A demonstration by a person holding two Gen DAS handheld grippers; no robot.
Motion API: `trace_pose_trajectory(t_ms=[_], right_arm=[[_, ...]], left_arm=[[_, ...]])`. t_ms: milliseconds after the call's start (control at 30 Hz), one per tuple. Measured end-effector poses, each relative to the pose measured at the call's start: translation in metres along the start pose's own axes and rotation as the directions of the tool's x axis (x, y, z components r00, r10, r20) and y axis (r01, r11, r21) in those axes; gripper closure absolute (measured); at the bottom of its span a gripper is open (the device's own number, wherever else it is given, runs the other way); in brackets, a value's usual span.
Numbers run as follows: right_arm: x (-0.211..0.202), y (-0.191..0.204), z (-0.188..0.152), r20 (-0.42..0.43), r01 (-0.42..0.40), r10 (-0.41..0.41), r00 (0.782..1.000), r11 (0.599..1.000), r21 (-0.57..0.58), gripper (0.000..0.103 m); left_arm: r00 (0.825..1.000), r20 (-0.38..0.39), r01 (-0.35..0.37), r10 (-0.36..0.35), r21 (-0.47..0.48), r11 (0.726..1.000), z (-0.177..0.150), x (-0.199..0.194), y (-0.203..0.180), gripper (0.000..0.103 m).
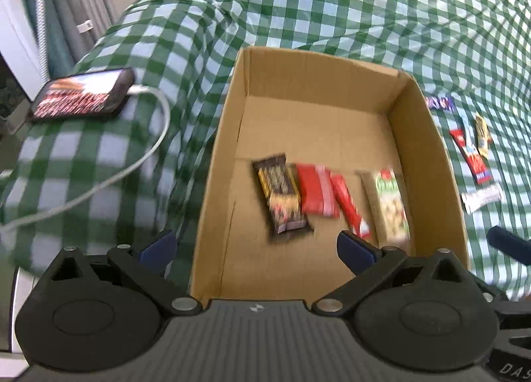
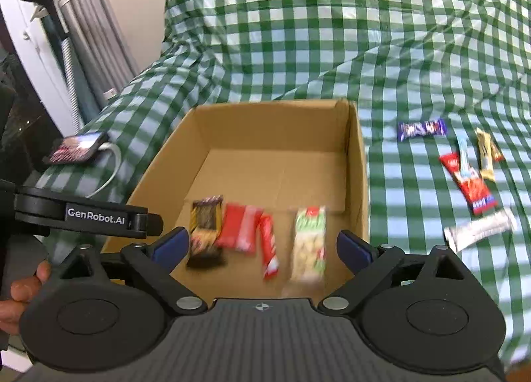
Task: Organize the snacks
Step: 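Lift both open tools up and back from the box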
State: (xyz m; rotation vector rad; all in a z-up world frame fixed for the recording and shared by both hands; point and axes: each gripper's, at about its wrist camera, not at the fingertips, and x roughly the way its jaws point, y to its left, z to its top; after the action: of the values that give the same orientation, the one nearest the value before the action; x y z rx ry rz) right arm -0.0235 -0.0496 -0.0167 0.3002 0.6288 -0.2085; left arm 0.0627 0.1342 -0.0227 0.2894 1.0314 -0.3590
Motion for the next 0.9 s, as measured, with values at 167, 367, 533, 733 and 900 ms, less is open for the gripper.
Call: trace_pose_trajectory(t_ms=[167, 367, 533, 733, 900], right_arm=[[-0.044, 0.018, -0.025, 0.033, 0.016, -0.015, 0.999, 0.999, -0.029, 0.003], [-0.089, 0.029, -0.047, 0.085, 0.025, -0.020, 0.996, 0.998, -0.060, 0.002], [-0.120, 0.038, -0.063, 0.146, 0.035, -0.020, 0.989, 0.994, -0.105, 0.001], [-0.146, 0.038, -0.074, 0.193, 0.037, -0.013, 0.981, 0.992, -0.123, 0.001], [-0.162, 0.037, -0.081, 0.226, 0.036, -0.005, 0.974, 0.991, -0.132, 0.001]], left_arm=[[1.000, -0.003, -0.022, 0.022, 0.000, 1.000, -0.037, -0.034, 0.008, 0.000], [0.999, 0.035, -0.020, 0.022, -0.050, 0.999, -0.072, -0.071, 0.016, 0.000], [0.998, 0.068, -0.008, 0.012, -0.061, 0.998, -0.089, -0.093, 0.015, 0.000], [0.994, 0.112, -0.011, 0.016, -0.044, 0.999, -0.105, -0.116, 0.007, 0.000], [0.991, 0.132, -0.010, 0.014, -0.032, 0.999, -0.114, -0.128, 0.003, 0.000]])
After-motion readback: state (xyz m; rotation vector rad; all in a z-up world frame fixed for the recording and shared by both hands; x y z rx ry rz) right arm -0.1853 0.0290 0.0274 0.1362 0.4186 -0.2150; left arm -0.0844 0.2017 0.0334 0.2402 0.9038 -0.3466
